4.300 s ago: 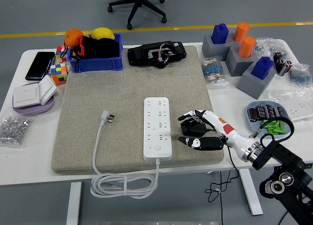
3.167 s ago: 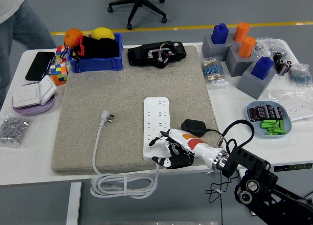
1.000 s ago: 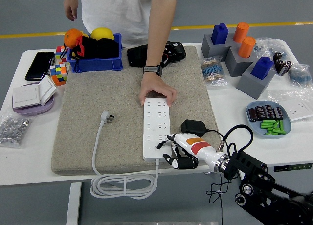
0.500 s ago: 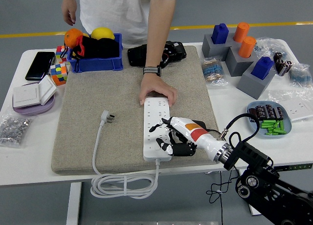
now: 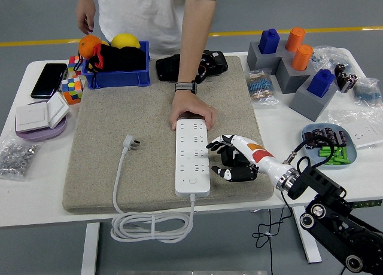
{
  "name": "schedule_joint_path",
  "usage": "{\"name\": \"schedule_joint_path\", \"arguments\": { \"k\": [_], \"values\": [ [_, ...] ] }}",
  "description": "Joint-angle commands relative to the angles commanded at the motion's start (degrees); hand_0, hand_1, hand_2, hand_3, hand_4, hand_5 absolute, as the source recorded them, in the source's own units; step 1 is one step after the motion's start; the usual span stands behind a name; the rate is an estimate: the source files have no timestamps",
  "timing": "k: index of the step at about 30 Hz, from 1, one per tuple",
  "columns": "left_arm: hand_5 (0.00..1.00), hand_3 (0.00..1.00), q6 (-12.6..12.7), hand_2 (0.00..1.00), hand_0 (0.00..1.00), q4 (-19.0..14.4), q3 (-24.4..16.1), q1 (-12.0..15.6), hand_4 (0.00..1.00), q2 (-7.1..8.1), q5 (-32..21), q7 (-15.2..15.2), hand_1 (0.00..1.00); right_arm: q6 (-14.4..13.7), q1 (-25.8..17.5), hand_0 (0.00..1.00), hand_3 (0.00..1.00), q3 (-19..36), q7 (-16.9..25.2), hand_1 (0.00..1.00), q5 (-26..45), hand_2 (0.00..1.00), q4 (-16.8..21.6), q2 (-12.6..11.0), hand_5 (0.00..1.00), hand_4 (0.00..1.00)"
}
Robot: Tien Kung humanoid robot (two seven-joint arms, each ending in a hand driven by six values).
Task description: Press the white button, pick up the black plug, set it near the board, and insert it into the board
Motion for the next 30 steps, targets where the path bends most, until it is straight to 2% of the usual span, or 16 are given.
{"name": "schedule_joint_path", "arguments": {
  "k": [11,21,30],
  "values": [
    [0.268,0.585,-0.02,0.500,0.473,0.00,0.13,-0.07,0.565,0.14,-0.02,0.08,0.499,-0.60,-0.10,0.881,0.834,0.65,0.76,0.906,-0.01,0.840,-0.20,-0.19,0.268,0.953],
    [0.268,0.585,-0.06,0.500,0.474,0.00,0.09,0.21,0.564,0.24,0.22,0.14,0.495,-0.31,0.20,0.863,0.811,2.86,0.85,0.880,0.03,0.812,3.96,-0.88,0.269,0.948],
    [0.268,0.585,-0.07,0.500,0.473,0.00,0.27,0.05,0.565,0.34,0.20,0.10,0.498,-0.69,1.03,0.850,0.790,3.85,1.14,0.852,-0.67,0.786,1.21,-0.76,0.265,0.937]
  ]
}}
